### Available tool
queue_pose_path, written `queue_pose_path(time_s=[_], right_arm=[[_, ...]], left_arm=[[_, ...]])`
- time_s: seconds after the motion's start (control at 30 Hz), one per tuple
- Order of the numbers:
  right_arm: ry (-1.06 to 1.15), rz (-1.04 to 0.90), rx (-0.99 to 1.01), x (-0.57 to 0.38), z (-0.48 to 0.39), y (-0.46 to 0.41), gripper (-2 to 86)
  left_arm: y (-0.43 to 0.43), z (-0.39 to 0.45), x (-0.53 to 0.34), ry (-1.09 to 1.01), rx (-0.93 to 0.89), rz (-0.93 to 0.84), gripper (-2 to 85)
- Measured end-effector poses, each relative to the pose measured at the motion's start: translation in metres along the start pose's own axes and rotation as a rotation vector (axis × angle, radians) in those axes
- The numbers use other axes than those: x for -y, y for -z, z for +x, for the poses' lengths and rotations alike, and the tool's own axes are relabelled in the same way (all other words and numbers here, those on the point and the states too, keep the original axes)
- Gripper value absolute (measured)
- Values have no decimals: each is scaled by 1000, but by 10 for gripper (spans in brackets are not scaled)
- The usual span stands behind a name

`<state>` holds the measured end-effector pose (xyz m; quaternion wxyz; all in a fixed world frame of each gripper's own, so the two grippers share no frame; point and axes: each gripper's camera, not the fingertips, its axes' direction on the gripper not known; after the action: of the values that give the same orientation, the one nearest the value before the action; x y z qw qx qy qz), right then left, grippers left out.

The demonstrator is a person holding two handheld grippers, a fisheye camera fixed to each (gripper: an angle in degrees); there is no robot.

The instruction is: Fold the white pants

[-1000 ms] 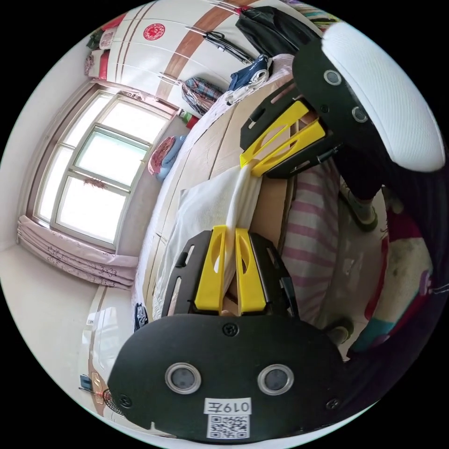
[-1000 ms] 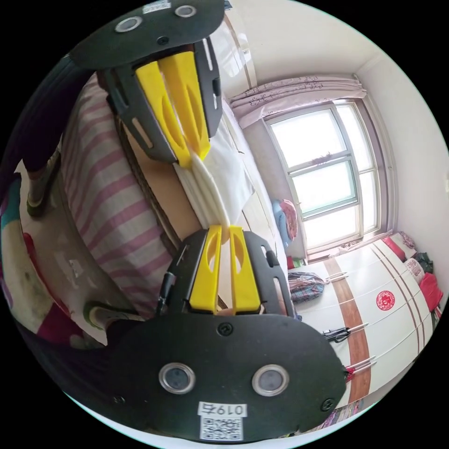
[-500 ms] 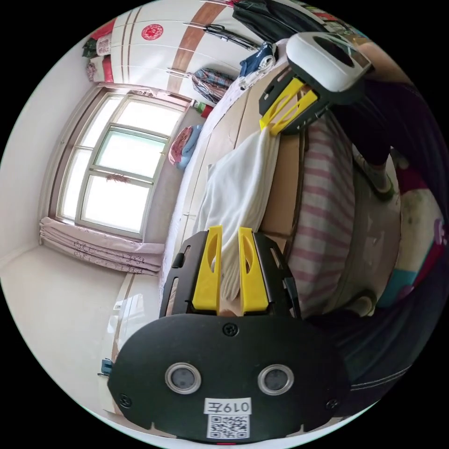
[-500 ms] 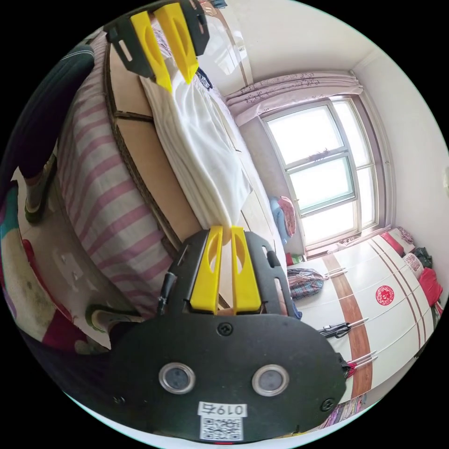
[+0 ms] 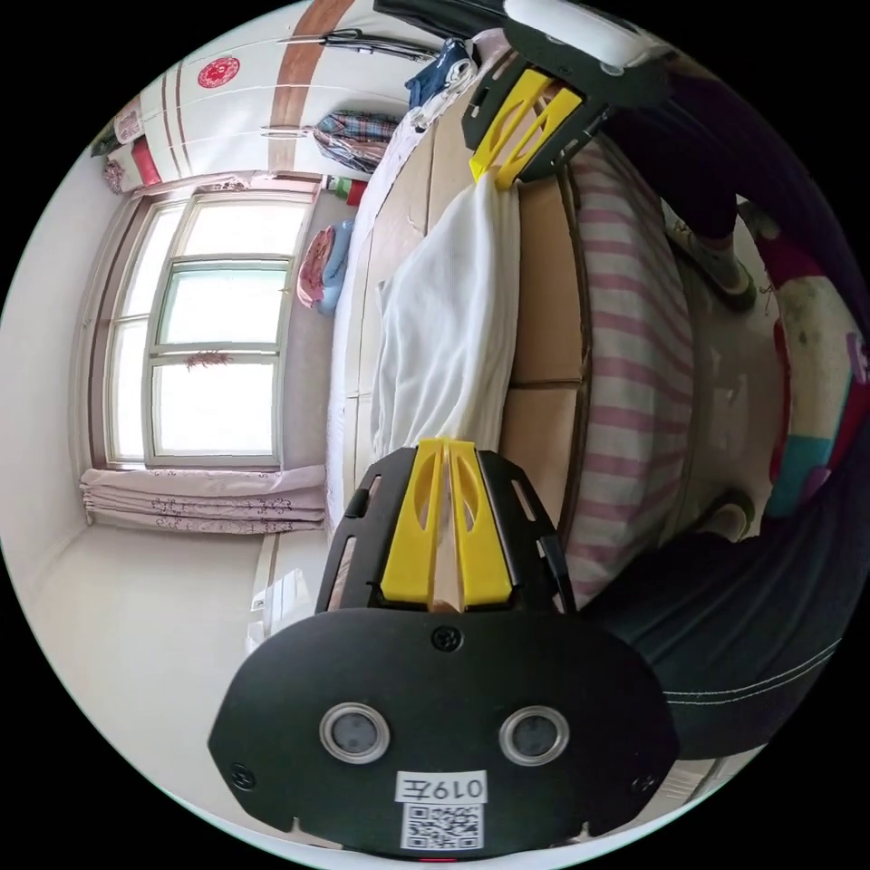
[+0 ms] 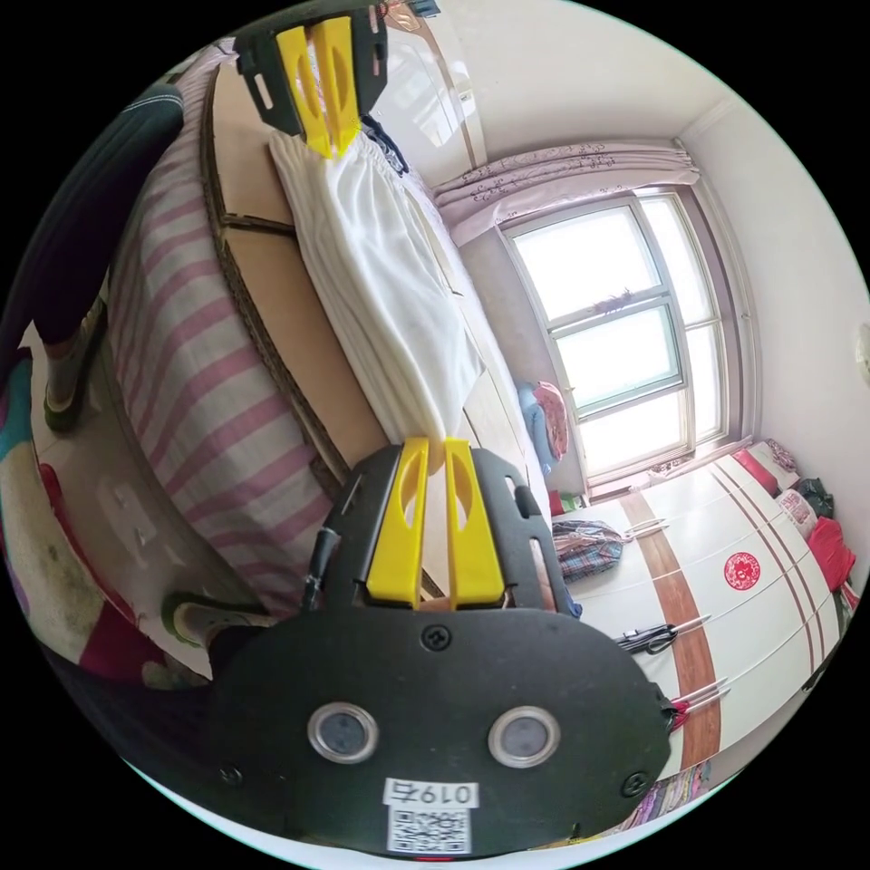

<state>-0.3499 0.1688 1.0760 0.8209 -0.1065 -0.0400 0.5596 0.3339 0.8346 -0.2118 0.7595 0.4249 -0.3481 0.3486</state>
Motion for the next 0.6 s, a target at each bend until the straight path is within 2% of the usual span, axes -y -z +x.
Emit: queue_pose_path(time_s=[0.3, 0.43, 0.6], right_arm=[[-10, -1, 8, 11, -30, 29, 31], [-9, 0, 6, 19, -46, 50, 31], [-7, -1, 5, 32, -65, 82, 31]], left_arm=[[-3, -5, 6, -139, 23, -37, 49], [-5, -12, 13, -180, 20, -27, 40], [-22, -8, 23, -346, 14, -97, 19]])
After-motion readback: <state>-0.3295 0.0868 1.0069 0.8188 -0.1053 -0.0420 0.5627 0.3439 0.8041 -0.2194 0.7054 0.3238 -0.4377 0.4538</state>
